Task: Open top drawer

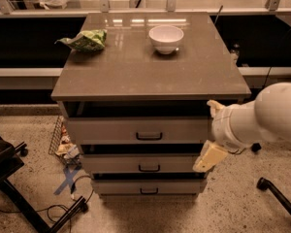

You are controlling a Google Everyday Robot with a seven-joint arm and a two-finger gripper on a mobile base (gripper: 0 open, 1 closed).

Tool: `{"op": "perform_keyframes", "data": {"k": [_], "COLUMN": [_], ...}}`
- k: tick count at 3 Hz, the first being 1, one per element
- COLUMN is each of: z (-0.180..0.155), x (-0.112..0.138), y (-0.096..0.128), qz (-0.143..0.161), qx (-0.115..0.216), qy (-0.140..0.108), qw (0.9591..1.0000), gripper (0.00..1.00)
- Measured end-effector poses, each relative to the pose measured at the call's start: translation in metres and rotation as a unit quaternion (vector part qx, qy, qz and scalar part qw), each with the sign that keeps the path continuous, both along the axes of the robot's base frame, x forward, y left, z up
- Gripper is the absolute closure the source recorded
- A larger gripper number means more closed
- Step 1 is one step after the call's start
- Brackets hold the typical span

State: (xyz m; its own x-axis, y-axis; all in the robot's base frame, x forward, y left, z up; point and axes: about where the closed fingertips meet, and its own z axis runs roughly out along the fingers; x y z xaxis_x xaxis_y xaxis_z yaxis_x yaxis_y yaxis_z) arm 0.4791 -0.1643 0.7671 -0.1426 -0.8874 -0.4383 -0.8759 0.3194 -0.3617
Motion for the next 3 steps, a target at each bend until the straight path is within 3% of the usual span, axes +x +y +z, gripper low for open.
{"op": "perform_keyframes", "data": {"k": [3], "z": [-0.076], "x": [0.052], "y": [0.027], "qz": [0.016], "qx": [-0.008], "qy": [0.034], "qw": [0.9993], "gripper": [0.0]}}
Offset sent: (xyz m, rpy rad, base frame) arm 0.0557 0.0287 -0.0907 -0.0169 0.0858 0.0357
